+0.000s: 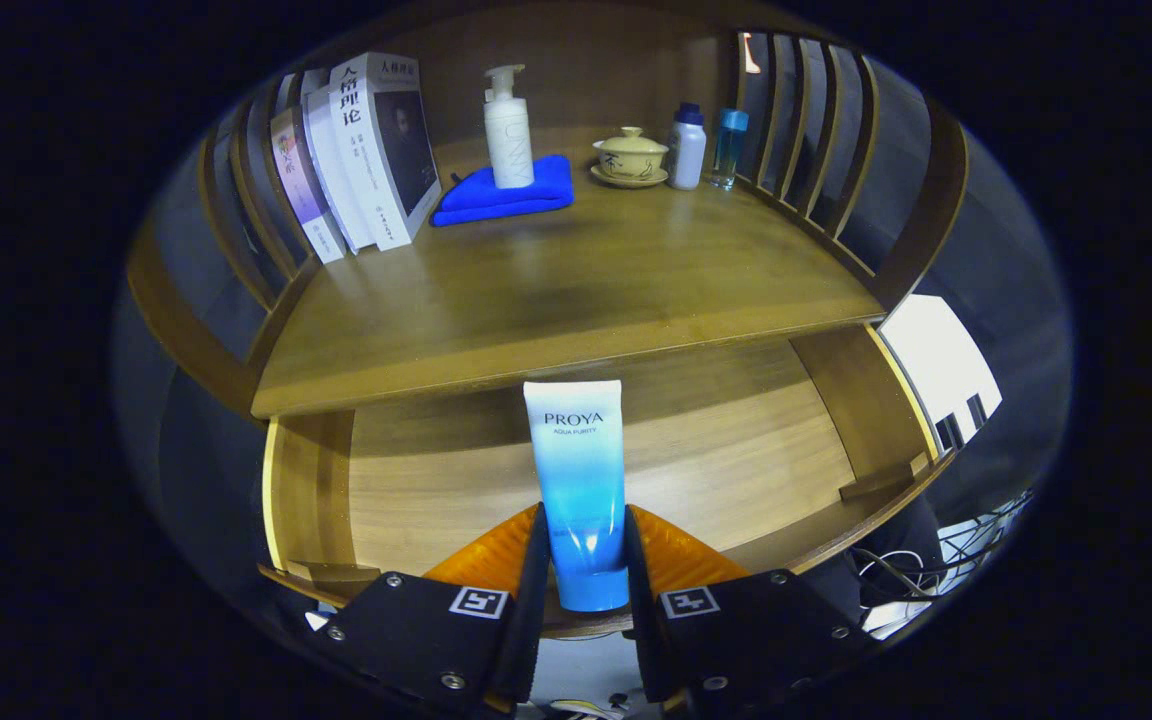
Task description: Pull open the drawer, take out the items inside it, and place them on the countertop above the cabinet.
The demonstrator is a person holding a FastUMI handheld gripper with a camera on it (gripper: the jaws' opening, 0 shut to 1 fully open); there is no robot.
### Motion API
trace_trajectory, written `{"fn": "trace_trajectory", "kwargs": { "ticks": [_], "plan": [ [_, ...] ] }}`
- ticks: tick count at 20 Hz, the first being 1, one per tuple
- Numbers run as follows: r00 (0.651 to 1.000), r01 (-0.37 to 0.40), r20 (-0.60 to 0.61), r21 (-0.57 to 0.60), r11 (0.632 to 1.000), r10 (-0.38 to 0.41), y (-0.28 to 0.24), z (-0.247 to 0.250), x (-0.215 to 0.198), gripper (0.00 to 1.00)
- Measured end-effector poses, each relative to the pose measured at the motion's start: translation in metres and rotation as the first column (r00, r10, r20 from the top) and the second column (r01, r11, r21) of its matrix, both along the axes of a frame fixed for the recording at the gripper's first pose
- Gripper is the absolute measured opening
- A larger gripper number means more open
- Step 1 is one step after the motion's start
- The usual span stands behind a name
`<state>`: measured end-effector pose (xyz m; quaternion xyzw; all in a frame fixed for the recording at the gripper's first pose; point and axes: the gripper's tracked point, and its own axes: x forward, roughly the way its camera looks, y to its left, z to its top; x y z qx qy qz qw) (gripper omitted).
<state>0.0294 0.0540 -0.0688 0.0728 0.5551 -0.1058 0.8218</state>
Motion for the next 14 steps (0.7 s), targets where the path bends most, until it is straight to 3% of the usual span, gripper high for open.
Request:
{"fn": "trace_trajectory", "kwargs": {
  "ticks": [7, 14],
  "plan": [
    [0.993, -0.008, 0.118, -0.004, 1.000, 0.008, -0.004, 0.045, 0.035, 0.41],
    [0.978, -0.056, 0.198, -0.053, 0.997, 0.066, -0.023, 0.047, 0.117, 0.41]
  ]
}}
